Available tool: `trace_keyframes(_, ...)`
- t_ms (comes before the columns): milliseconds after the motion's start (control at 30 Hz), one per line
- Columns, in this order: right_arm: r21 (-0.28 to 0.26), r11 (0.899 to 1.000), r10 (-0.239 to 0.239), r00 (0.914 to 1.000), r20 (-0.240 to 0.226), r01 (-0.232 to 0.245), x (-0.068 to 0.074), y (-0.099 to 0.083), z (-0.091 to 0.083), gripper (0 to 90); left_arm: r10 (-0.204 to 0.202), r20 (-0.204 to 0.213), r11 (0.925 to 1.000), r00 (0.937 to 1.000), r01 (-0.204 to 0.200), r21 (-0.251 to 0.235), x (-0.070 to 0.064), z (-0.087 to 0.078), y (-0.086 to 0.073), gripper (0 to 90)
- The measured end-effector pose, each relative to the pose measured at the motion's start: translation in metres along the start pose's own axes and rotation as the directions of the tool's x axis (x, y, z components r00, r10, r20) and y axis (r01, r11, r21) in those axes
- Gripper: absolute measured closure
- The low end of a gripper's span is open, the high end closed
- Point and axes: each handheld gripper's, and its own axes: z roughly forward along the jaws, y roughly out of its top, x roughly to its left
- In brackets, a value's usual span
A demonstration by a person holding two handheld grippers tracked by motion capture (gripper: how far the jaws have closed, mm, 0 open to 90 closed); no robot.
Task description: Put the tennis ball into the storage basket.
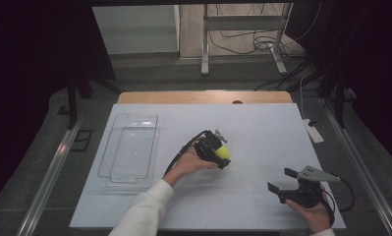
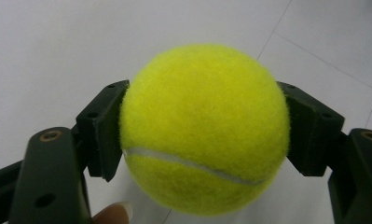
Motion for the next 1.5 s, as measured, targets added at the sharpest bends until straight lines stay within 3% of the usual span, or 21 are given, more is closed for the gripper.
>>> trace_keyframes(600,-0.001,1.0,0.003,1.0,0.0,-0.003,-0.001,0.0,0.0,10.0,0.0,-0.037,0.9969,0.9993,-0.003,-0.079,0.004,-0.032,0.005,26.4)
trace_keyframes(1500,-0.003,1.0,0.0,1.0,0.004,0.0,0.0,0.0,0.0,9.9,-0.022,-0.071,0.9895,0.9972,0.011,-0.144,0.011,-0.052,0.005,26.3)
